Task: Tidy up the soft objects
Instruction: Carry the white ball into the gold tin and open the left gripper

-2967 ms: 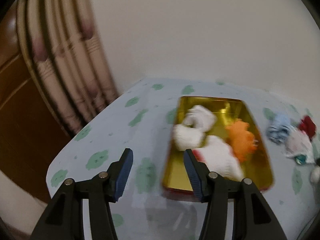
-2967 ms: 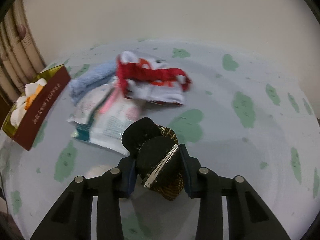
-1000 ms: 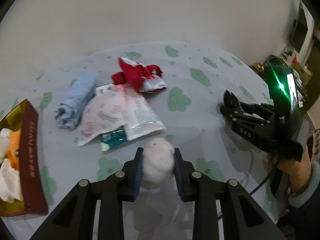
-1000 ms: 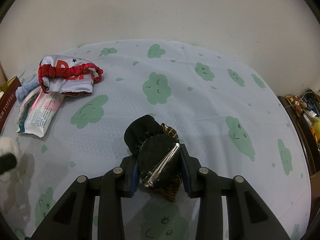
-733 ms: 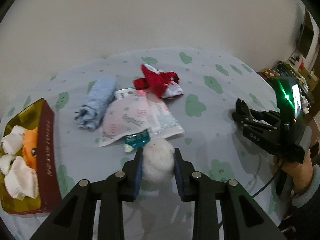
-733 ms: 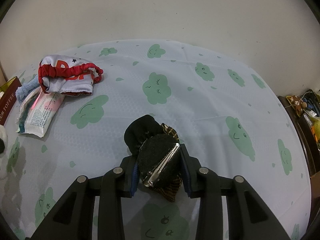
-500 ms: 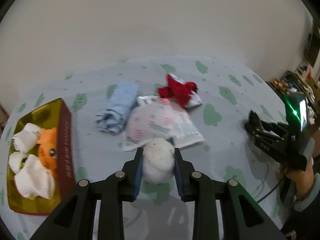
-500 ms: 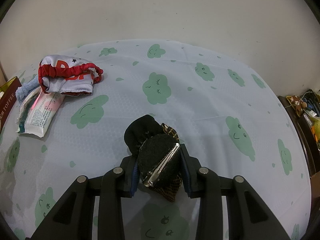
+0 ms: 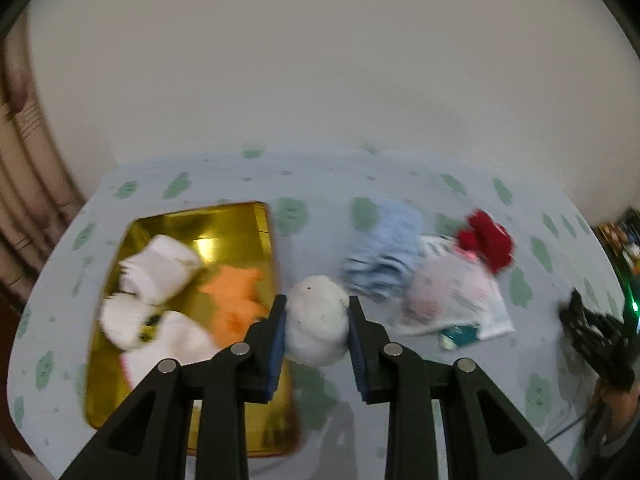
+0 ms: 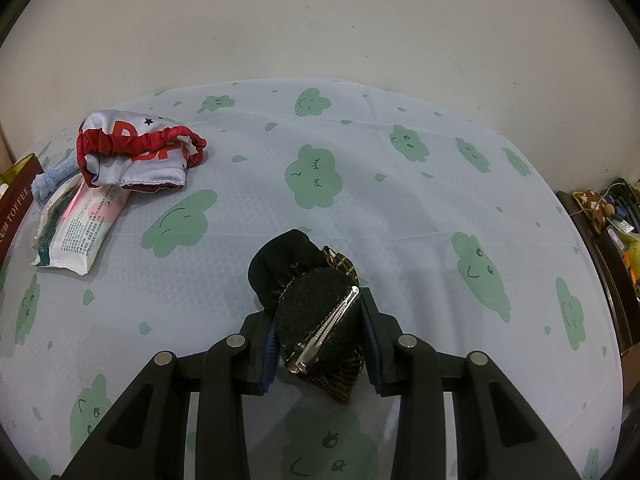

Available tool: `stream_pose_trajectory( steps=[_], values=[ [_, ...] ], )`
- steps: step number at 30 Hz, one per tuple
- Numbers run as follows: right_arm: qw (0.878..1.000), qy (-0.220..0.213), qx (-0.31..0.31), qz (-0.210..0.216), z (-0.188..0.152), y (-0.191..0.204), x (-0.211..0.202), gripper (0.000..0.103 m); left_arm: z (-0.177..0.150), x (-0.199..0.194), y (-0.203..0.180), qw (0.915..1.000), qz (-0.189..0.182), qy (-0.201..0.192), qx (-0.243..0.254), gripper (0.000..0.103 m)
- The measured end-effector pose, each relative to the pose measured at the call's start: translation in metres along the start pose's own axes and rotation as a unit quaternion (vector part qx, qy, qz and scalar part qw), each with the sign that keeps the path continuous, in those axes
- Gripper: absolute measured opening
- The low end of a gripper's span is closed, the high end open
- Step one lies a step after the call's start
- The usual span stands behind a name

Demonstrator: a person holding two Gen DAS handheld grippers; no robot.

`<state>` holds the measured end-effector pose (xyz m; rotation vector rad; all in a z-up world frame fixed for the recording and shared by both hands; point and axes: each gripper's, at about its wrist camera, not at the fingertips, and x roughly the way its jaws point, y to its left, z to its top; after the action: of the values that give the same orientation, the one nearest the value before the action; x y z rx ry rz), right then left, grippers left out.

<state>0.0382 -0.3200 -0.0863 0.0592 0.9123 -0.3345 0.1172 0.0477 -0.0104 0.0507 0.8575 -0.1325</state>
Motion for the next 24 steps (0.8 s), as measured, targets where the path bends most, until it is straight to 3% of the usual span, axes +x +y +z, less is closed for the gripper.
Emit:
stream_pose_trajectory(
  steps=[11, 24],
  values=[
    [1.0, 0.0, 0.0, 0.0, 0.001, 0.0, -0.001, 0.034, 0.007, 0.01, 0.062, 0.9977, 0.052, 0.014, -0.041, 0.028],
    [1.0, 0.0, 0.0, 0.0, 0.001, 0.0, -0.001, 0.034, 0.002, 0.029, 0.078, 0.9962, 0.053, 0.046, -0.051, 0.034]
  ],
)
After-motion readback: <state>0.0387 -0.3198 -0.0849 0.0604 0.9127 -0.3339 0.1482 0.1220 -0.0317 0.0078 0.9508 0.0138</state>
